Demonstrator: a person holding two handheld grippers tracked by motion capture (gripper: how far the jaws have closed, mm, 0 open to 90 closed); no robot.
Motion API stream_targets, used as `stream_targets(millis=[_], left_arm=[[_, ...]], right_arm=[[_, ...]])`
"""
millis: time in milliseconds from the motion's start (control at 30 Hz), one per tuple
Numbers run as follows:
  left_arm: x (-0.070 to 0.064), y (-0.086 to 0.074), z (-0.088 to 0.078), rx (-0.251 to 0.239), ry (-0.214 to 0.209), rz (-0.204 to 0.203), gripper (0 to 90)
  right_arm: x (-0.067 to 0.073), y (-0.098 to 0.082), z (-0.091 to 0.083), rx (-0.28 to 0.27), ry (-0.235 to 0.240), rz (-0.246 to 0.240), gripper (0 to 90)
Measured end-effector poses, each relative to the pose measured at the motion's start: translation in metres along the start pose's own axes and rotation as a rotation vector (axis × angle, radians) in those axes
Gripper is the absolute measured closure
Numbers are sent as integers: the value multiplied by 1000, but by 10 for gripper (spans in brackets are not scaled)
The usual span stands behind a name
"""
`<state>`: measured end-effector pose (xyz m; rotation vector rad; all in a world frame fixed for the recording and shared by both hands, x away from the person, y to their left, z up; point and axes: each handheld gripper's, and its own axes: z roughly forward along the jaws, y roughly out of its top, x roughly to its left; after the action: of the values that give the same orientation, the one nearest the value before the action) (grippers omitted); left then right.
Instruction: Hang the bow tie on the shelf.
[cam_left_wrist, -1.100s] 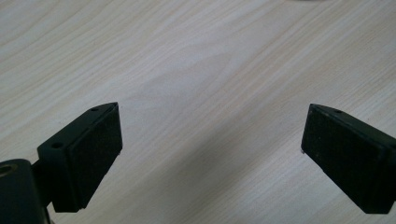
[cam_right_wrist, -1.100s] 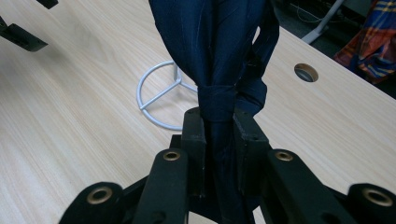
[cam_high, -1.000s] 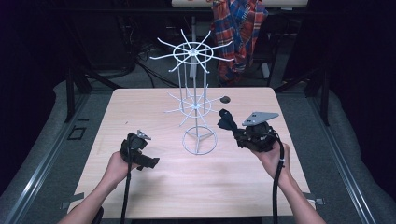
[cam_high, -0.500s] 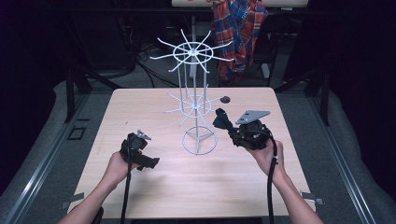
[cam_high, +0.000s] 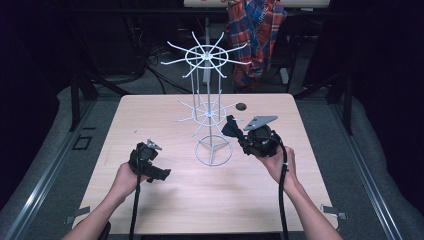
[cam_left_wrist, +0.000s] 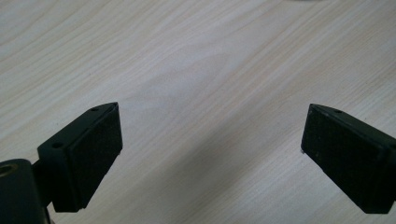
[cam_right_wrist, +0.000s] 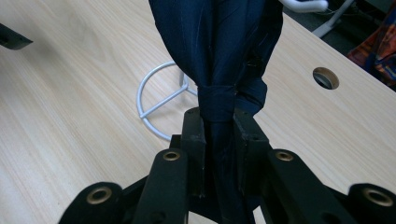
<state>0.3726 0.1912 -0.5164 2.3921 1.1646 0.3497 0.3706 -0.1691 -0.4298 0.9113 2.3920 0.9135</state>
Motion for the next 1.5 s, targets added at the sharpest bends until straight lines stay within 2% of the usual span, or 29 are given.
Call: stream_targets(millis=[133, 600, 1500], left_arm=[[0, 0, 0, 2, -3, 0, 54], [0, 0, 0, 0, 1, 4, 54], [-1, 0, 0, 4, 1, 14, 58]], right_arm=[[0, 3, 4, -7, 8, 2, 767], [-1, 4, 17, 23, 22, 0, 760], [-2, 4, 36, 50, 19, -9, 730]])
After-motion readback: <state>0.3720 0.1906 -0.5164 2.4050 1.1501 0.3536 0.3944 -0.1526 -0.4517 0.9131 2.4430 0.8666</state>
